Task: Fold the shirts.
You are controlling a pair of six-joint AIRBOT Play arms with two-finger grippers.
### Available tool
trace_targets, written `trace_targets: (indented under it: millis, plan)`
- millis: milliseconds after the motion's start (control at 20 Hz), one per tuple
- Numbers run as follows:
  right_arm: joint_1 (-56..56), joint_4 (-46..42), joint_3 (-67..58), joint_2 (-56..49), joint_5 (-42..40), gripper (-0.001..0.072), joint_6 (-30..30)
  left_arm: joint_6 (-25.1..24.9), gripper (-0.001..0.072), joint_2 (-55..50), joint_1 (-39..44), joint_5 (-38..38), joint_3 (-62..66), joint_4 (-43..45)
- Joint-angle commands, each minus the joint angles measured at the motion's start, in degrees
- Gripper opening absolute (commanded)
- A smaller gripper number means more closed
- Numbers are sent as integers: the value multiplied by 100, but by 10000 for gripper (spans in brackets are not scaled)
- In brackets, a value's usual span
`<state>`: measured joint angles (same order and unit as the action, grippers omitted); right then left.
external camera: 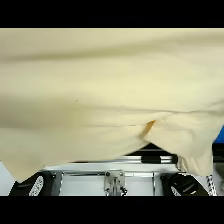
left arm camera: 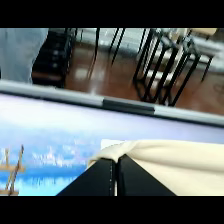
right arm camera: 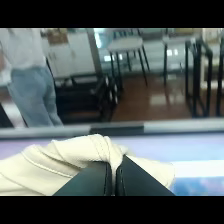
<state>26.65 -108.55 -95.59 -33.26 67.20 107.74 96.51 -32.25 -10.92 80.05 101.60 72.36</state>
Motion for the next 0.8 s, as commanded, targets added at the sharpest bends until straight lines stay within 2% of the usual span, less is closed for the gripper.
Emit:
trace_targets:
  millis: [0, 100, 200, 300, 400, 600, 750]
  plan:
    - [-4, -39, 46, -404, 1880, 65, 173, 0, 32, 28, -13, 612, -994, 98]
    - [-4, -284, 417, -887, 2708, 66, 170, -114, 32, 31, -13, 706, -2133, 92]
    - [-4, -345, 1141, -1296, 2579, 65, 168, -144, 32, 4, -11, 608, -3440, 92]
    - [-7, -348, 2000, -1738, 1661, 66, 258, -299, 32, -96, -13, 22, -4557, -55]
    - [-92, -317, 2551, -2378, 245, 65, 448, -302, 32, -428, -13, -935, -5104, -289]
    - [-485, -232, 2288, -3965, -2162, 65, 881, -299, 31, -1834, -13, -2594, -4986, -649]
    - [-778, -109, 2011, -4809, -3235, 65, 1217, -341, 32, -3082, -13, -3292, -4559, -977]
